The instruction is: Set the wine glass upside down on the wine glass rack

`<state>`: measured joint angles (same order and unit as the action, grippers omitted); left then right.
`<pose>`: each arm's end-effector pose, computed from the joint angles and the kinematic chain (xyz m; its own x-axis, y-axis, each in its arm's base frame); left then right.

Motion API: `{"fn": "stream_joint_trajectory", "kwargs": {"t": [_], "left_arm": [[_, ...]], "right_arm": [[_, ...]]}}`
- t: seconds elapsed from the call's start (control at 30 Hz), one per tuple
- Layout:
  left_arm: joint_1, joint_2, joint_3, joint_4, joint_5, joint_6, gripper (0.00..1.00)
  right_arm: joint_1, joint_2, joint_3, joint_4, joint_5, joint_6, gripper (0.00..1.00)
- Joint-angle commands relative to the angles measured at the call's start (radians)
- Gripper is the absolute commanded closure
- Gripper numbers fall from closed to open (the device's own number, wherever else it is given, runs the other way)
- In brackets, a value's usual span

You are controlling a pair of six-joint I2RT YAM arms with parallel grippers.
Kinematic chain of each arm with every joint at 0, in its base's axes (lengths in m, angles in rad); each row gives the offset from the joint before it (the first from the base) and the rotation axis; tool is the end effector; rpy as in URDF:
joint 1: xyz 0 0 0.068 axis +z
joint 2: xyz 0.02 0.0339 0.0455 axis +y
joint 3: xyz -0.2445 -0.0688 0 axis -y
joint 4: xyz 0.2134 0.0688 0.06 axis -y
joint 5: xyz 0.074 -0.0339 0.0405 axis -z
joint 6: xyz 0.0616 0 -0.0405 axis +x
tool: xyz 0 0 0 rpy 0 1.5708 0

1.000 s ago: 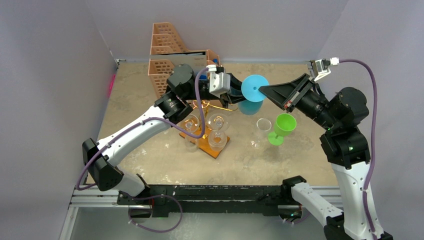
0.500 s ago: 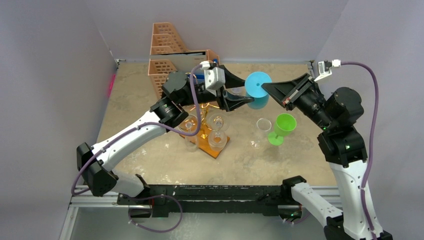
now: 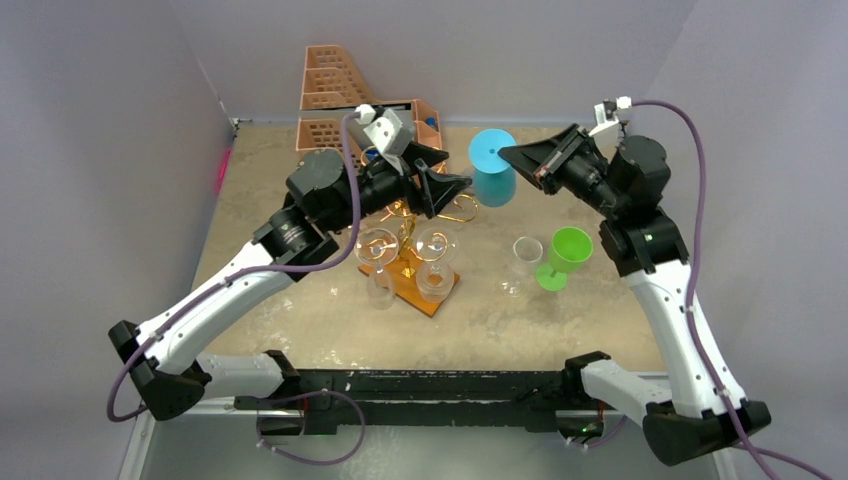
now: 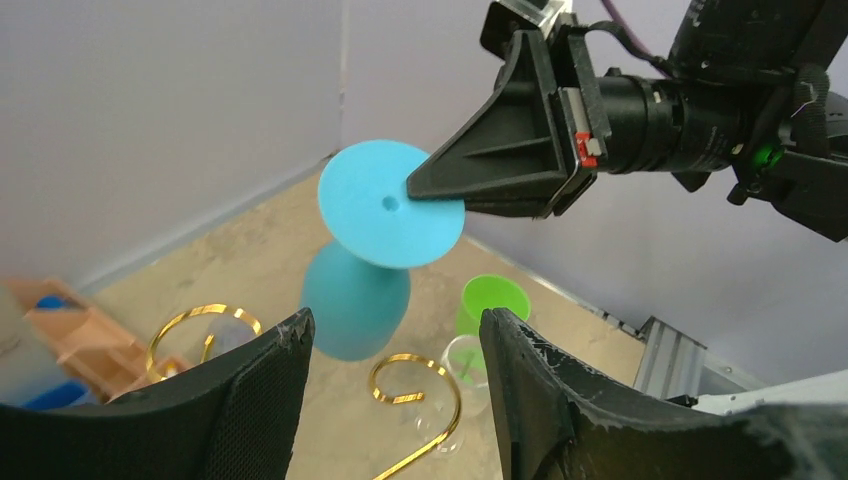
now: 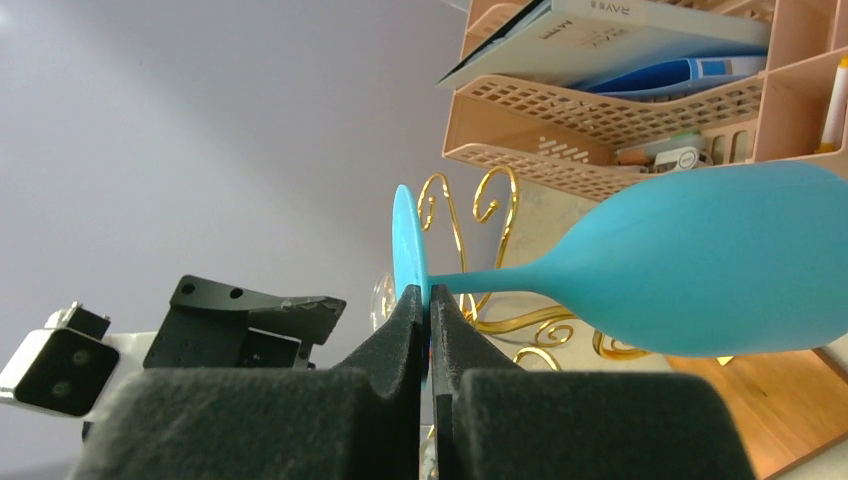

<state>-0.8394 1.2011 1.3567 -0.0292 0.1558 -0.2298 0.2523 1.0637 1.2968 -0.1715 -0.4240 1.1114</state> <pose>0.1712 -0.2051 0.4508 -0.1089 -0.2156 -0.9704 0.8352 0.5096 -0.2069 0.2115 0.0807 0.4429 -0.5339 0.7060 -0.4653 -0.3306 0.3321 0.8834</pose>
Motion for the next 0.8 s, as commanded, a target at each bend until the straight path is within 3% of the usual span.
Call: {"fn": "stream_joint_trajectory", "kwargs": {"t": [0.0, 0.37, 0.6, 0.77], "left_arm": [[-0.004, -0.09, -0.04, -0.138, -0.172, -0.042, 0.39], [-0.004, -0.27, -0.104, -0.247, -0.24, -0.068, 0.39], [-0.004, -0.302, 0.004, -0.447, -0.163, 0.033, 0.39], [-0.004, -0.342, -0.024, -0.439, -0.171, 0.03, 0.39]], "right_arm": [[-0.001, 0.03, -0.005, 0.138, -0.102, 0.031, 1.0], [0.045, 0.12, -0.027, 0.168, -0.22, 0.109, 1.0], [0.085, 0.132, -0.021, 0.148, -0.302, 0.091, 1.0], [0.112, 0.123, -0.019, 0.089, -0.329, 0.066, 1.0]]}}
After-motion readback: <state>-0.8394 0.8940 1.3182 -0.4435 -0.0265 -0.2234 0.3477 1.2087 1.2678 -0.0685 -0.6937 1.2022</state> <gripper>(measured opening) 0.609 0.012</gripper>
